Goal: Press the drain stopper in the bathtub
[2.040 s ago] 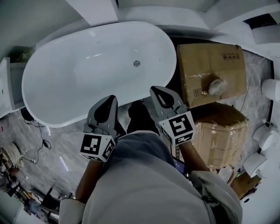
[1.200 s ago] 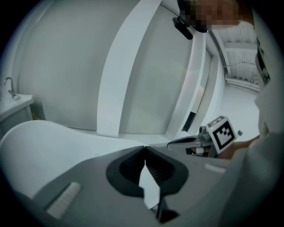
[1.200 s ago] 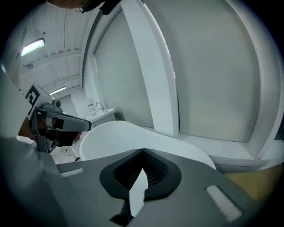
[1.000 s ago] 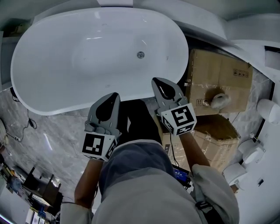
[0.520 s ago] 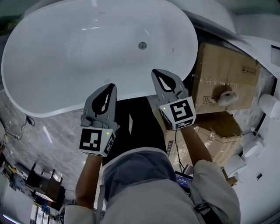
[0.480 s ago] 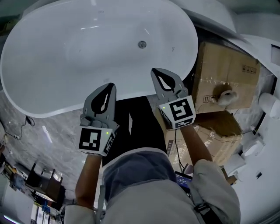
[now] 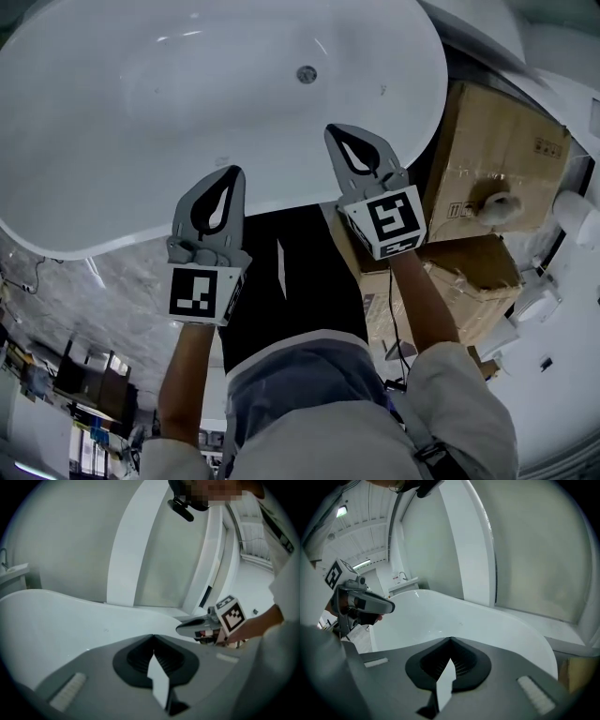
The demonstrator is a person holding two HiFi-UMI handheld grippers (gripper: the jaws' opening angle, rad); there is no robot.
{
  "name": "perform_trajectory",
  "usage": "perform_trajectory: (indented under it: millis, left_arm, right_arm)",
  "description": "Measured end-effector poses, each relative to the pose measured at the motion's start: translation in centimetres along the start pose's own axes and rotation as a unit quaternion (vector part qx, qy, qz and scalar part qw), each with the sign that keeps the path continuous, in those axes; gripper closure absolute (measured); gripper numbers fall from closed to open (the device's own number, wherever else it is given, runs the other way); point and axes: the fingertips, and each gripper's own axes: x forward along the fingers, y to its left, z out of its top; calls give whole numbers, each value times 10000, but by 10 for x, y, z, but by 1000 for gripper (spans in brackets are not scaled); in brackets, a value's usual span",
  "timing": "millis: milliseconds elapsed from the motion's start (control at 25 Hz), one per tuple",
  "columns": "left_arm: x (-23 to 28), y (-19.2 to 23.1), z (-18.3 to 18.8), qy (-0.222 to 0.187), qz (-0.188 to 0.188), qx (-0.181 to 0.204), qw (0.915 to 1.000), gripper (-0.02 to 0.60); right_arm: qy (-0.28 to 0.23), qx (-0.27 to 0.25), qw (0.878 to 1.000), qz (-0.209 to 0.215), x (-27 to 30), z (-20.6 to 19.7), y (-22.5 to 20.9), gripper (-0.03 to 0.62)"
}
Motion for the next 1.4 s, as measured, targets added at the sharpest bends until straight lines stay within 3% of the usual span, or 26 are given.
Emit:
perform_trajectory:
  millis: [600, 880, 1160, 1400]
  left_arm:
    - [63, 53, -78, -134, 168, -130, 9997, 581]
    - [83, 74, -96, -221, 246, -54, 9994, 581]
    - [104, 93, -103, -264, 487, -43, 9985, 581]
    - [122, 96, -119, -56, 420, -28, 9991, 581]
  right_arm:
    - [266, -243, 9993, 130, 94, -87, -11, 608]
    - [433, -288, 9986, -126, 138, -118, -46, 608]
    - [781, -149, 9968, -120, 193, -168, -71, 608]
    - [967, -96, 9950, -235, 226, -200, -91, 606]
